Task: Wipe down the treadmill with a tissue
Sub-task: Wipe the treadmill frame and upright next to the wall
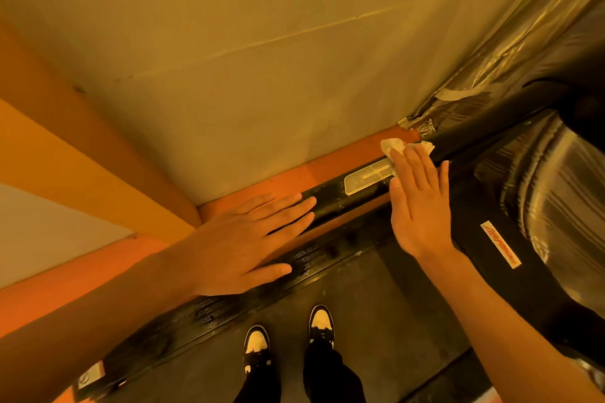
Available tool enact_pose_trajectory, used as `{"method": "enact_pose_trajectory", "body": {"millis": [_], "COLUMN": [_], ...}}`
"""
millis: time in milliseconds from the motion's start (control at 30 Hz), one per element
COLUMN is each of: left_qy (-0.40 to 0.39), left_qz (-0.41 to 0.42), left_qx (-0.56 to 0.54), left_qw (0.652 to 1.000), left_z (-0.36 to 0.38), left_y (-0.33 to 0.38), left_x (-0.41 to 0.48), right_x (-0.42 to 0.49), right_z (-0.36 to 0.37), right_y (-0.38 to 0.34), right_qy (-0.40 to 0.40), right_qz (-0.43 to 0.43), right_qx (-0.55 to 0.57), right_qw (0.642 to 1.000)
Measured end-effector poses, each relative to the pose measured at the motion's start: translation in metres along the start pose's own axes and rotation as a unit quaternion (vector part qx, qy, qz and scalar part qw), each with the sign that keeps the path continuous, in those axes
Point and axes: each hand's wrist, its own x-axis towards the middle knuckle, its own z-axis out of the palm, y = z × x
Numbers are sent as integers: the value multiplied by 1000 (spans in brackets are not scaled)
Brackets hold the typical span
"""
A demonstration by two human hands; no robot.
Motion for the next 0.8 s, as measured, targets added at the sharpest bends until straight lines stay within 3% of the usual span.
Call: {"method": "enact_pose_trajectory", "body": {"millis": [133,267,367,500,600,700,800], "left_qy": [20,39,44,39,33,24,19], "left_qz": [7,6,5,0,-7,-9,-8], "left_qx": [-25,-31,-21,-16,-8,-3,-3], "left_qw": [999,999,999,999,999,1000,1000], "left_z": [4,6,7,7,7,9,10], "left_y": [-2,-2,-2,-1,-1,-2,-3], "left_x": [1,2,2,3,3,3,2], "right_x": [-17,-52,-44,-5,-13,-48,-39], "right_z": [17,29,17,-10,3,21,9], "right_y": [-46,-84,-53,8,-26,-75,-51], "right_qy": [28,-25,-53,-24,-6,-42,-78], "right_qz": [55,-32,-101,7,44,-56,-125], "right_qx": [51,31,-41,-76,-29,24,-26], "right_qw": [997,999,993,997,999,997,989]}}
